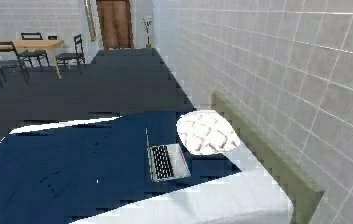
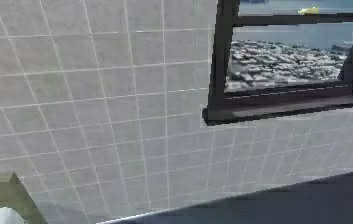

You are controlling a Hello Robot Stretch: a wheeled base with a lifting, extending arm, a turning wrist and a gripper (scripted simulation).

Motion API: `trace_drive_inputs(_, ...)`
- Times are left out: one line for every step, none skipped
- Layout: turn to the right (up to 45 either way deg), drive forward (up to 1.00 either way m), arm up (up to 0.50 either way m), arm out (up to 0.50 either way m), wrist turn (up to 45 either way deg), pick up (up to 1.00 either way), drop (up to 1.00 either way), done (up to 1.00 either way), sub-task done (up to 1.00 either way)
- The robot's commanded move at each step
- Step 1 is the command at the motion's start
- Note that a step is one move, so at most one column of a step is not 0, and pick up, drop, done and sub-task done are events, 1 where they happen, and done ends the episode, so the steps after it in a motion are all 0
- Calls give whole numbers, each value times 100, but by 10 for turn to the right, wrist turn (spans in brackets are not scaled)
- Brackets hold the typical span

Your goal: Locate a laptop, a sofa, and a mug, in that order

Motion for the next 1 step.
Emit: trace_drive_inputs(0, 0, 0, 0, 0, 0, 0, 0, 100)
